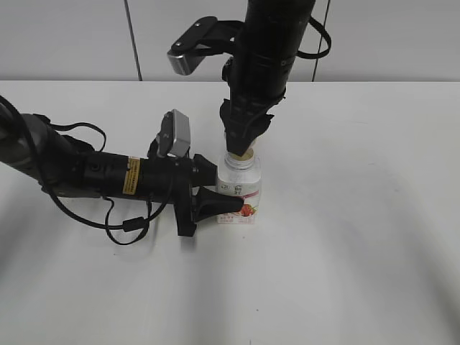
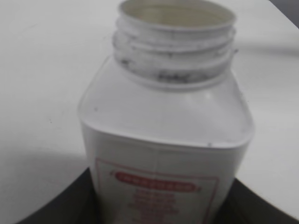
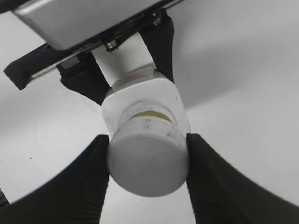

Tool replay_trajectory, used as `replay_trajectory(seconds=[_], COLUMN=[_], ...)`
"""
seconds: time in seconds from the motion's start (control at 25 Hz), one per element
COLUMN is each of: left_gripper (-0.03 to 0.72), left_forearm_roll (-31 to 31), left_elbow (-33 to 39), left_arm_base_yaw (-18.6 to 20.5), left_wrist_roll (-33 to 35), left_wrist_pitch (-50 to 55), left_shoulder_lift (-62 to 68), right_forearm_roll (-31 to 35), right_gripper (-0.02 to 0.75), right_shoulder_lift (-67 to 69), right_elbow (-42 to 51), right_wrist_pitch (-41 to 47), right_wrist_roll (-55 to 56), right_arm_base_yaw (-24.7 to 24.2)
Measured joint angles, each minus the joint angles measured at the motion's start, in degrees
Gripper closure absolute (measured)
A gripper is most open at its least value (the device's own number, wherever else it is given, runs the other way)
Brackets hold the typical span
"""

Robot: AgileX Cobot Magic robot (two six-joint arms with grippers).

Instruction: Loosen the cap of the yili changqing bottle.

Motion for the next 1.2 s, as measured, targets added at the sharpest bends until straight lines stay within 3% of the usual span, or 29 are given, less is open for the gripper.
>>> replay_trajectory(seconds=[0.36,0.88,1.2], left_gripper=[0.329,0.33,0.33], left_forearm_roll=[0.0,-0.3,-0.9], left_elbow=[0.0,0.0,0.0], left_arm_base_yaw=[0.0,0.0,0.0], left_wrist_roll=[0.0,0.0,0.0], left_wrist_pitch=[0.0,0.0,-0.5], left_shoulder_lift=[0.0,0.0,0.0], right_forearm_roll=[-2.7,-2.1,-2.1], right_gripper=[0.342,0.342,0.342], right_shoulder_lift=[-4.0,-10.3,-10.4], right_elbow=[1.6,17.7,29.4], right_wrist_pitch=[-0.1,-0.3,-17.3], right_wrist_roll=[5.9,8.5,20.0], right_arm_base_yaw=[-2.4,-18.6,-23.2])
